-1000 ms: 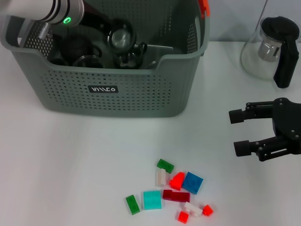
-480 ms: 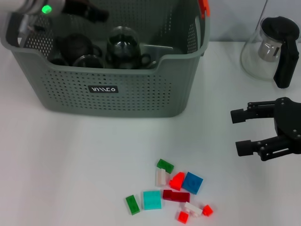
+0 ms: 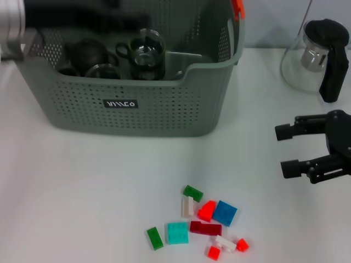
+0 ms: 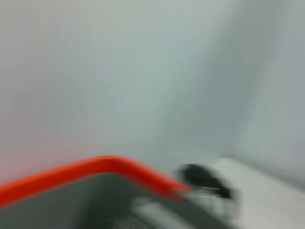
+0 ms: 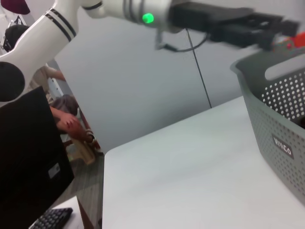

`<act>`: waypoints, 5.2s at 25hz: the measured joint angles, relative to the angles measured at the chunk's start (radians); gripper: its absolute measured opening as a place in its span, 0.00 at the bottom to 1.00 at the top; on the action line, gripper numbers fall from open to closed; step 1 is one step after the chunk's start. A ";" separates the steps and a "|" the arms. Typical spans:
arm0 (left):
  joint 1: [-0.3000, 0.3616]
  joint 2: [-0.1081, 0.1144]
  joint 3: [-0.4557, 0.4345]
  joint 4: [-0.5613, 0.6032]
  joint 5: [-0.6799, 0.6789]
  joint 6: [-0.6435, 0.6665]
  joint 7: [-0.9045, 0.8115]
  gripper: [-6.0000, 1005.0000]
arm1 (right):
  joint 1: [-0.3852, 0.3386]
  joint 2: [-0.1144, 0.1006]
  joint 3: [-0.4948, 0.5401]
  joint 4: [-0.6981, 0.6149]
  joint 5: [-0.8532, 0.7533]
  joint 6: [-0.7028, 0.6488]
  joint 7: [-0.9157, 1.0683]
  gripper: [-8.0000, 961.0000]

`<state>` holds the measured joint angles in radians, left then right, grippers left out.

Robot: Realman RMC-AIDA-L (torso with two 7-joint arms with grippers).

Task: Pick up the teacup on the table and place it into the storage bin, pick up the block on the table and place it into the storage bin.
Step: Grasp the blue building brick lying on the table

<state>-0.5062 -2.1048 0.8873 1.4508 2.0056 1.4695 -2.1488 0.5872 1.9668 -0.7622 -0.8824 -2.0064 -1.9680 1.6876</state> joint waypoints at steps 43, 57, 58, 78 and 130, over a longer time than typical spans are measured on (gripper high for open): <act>0.117 0.021 -0.076 -0.474 -0.064 0.353 0.853 0.84 | 0.319 0.135 -0.582 -0.143 -0.511 0.224 0.515 0.95; 0.109 0.042 -0.102 -0.510 -0.065 0.340 0.880 0.84 | 0.307 0.141 -0.768 -0.091 -0.455 0.369 0.639 0.95; 0.109 0.042 -0.102 -0.510 -0.066 0.340 0.880 0.84 | 0.307 0.141 -0.773 -0.090 -0.453 0.371 0.640 0.94; 0.105 0.036 -0.102 -0.538 -0.064 0.308 0.883 0.84 | 0.306 0.142 -0.945 -0.081 -0.461 0.451 0.704 0.89; 0.112 0.041 -0.102 -0.563 -0.066 0.305 0.895 0.84 | 0.298 0.146 -1.137 -0.114 -0.441 0.570 0.804 0.59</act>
<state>-0.3943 -2.0640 0.7853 0.8881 1.9401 1.7745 -1.2534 0.8852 2.1132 -1.8995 -0.9961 -2.4475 -1.3983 2.4915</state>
